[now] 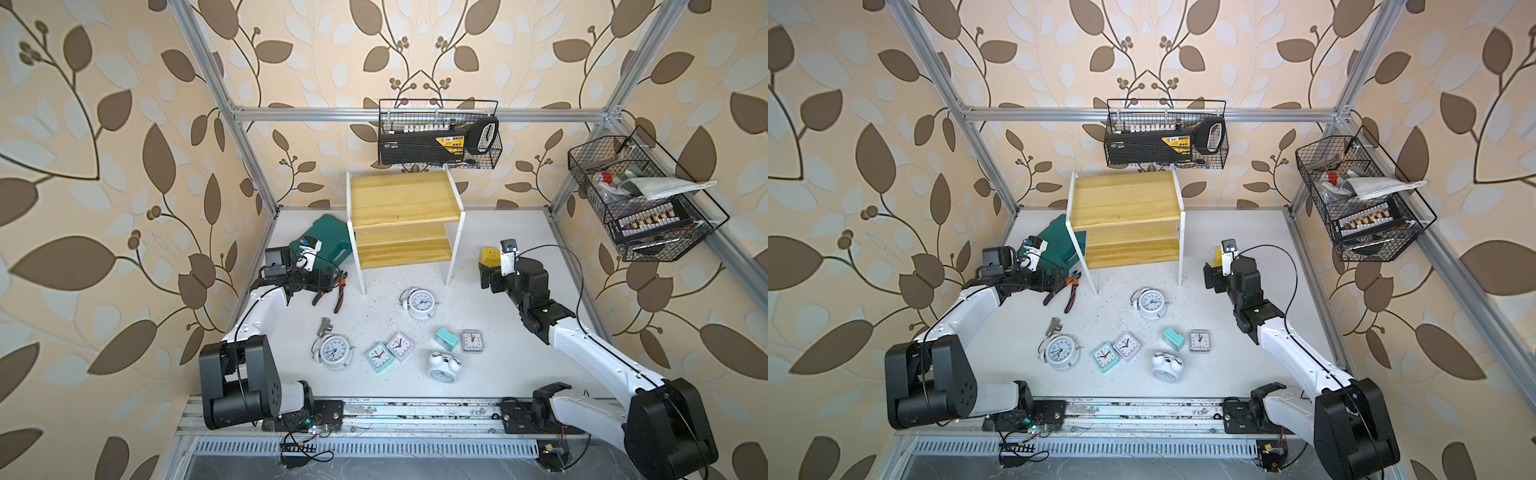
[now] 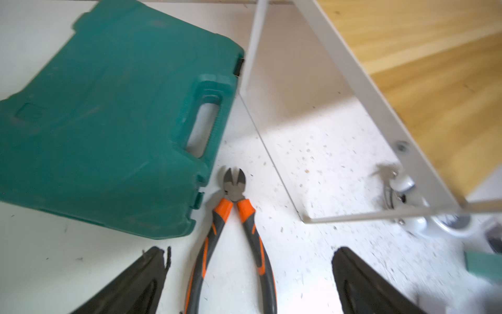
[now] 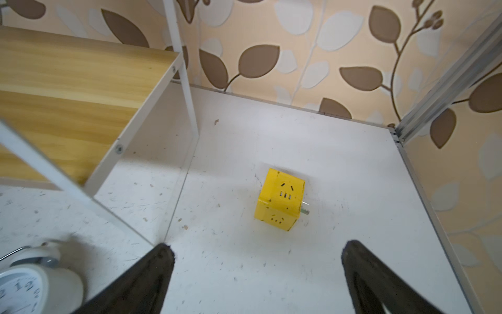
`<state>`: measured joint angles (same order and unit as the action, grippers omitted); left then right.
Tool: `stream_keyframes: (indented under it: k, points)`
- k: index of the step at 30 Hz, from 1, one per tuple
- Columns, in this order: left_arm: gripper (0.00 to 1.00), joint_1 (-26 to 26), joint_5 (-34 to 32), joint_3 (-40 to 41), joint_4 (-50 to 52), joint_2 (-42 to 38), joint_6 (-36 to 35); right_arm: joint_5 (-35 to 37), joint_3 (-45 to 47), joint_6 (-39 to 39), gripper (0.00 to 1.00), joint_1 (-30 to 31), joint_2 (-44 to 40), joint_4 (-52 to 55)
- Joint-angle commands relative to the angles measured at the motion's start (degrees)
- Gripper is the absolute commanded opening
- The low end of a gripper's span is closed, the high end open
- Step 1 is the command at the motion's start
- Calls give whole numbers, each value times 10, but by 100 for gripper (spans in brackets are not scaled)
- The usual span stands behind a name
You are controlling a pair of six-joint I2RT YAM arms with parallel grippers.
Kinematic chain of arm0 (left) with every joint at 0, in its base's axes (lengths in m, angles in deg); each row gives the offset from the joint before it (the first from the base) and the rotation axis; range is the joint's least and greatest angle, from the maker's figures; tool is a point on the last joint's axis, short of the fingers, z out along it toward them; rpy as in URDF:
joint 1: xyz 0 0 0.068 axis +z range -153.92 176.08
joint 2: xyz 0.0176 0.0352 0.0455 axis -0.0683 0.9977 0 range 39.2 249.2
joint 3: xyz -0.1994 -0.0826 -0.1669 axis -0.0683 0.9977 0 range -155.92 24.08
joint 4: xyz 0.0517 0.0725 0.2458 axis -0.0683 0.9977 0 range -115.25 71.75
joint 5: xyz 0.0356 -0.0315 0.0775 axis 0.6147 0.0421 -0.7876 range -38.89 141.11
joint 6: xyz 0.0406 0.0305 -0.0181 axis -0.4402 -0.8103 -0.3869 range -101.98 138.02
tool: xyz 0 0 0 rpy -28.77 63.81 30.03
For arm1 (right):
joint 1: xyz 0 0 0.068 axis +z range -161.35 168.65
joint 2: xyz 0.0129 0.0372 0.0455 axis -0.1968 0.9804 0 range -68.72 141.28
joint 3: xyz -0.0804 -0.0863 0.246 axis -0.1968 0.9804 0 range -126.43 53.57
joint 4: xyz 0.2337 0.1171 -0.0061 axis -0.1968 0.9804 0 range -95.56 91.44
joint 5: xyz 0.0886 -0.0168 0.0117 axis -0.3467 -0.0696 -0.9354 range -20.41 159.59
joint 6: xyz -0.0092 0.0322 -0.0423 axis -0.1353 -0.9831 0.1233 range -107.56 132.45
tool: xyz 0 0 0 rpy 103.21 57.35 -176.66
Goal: Place the alarm clocks on the shelf by style
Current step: Pick up the alarm from the center of the board.
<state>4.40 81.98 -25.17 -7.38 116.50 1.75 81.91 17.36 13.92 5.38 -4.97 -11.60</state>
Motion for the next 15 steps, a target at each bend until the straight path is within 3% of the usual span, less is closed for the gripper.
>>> stream_keyframes:
  k: [1,15]
  points:
    - [99,5,84,-43,160,-1,-113,-19,-38,-26,99,27,-9,127]
    - [99,2,102,-51,354,-47,-330,15,-70,-59,99,154,-19,204]
